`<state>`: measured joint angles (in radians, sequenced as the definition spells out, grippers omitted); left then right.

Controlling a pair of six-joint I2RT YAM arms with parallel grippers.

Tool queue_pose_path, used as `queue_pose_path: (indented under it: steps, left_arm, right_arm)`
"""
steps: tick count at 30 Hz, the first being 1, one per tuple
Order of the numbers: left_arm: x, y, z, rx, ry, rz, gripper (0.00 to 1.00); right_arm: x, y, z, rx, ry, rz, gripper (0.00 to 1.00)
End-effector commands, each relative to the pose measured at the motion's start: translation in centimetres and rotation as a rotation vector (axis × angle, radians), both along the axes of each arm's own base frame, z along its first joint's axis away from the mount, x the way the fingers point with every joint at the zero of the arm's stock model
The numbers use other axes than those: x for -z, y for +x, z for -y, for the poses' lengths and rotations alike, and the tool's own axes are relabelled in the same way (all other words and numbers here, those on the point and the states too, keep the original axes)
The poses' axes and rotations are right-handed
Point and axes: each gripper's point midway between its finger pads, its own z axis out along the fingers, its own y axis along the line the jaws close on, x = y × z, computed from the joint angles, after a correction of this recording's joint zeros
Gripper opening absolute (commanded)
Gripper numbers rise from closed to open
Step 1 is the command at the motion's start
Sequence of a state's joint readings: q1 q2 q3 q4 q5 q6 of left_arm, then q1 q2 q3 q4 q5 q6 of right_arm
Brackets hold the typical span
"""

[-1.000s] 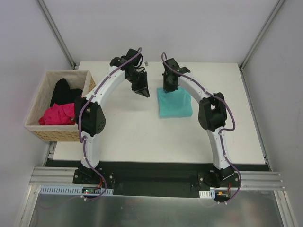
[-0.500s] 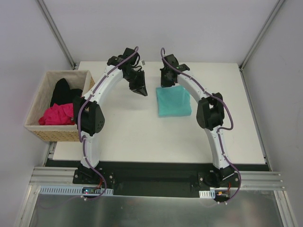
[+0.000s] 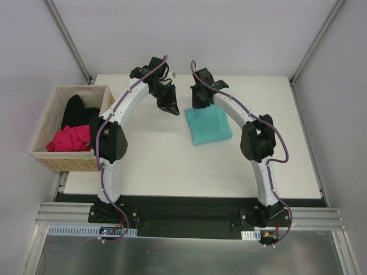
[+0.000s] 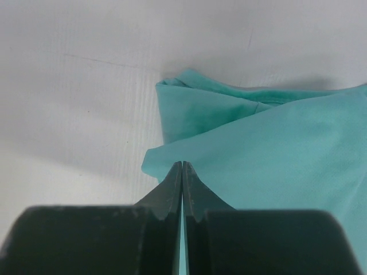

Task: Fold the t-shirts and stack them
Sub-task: Smooth out wrinkles on the folded tshirt

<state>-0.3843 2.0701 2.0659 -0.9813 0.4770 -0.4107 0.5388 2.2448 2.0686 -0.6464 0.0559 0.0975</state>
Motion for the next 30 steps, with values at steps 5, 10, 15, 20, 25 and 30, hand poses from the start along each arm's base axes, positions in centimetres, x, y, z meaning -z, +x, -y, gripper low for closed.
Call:
queue_pose_path:
  steps: [5,10,15,20,25,30]
  left_arm:
    - [-0.7,-0.8,-0.6,0.007,-0.005,-0.001,0.11]
    - [-0.2,-1.5,-1.2,0.0,0.021,-0.009,0.11]
    - [-0.4,-1.5,-1.3,-0.003,0.021,-0.004,0.11]
    - [-0.7,-1.3,-0.9,0.0,0.003,-0.005,0.11]
    - [-1.1,-1.1,-0.5,0.0,-0.018,0.001,0.11]
    - [-1.3,-1.0,-0.3,0.001,-0.032,0.007,0.11]
  right_arm:
    - [1.7,0.2,-0.8,-0.007,0.017,-0.032,0.0]
    - [2.6,0.7,-0.9,-0.01,-0.002,-0.039,0.34]
    - [0.5,2.1,-0.5,-0.007,-0.007,0.022,0.41]
    - [-2.8,3.3,1.3,0.01,-0.034,0.104,0.42]
    - [-6.6,3.2,3.1,0.034,-0.038,0.176,0.42]
    - [-7.6,2.7,4.6,0.058,-0.06,0.193,0.42]
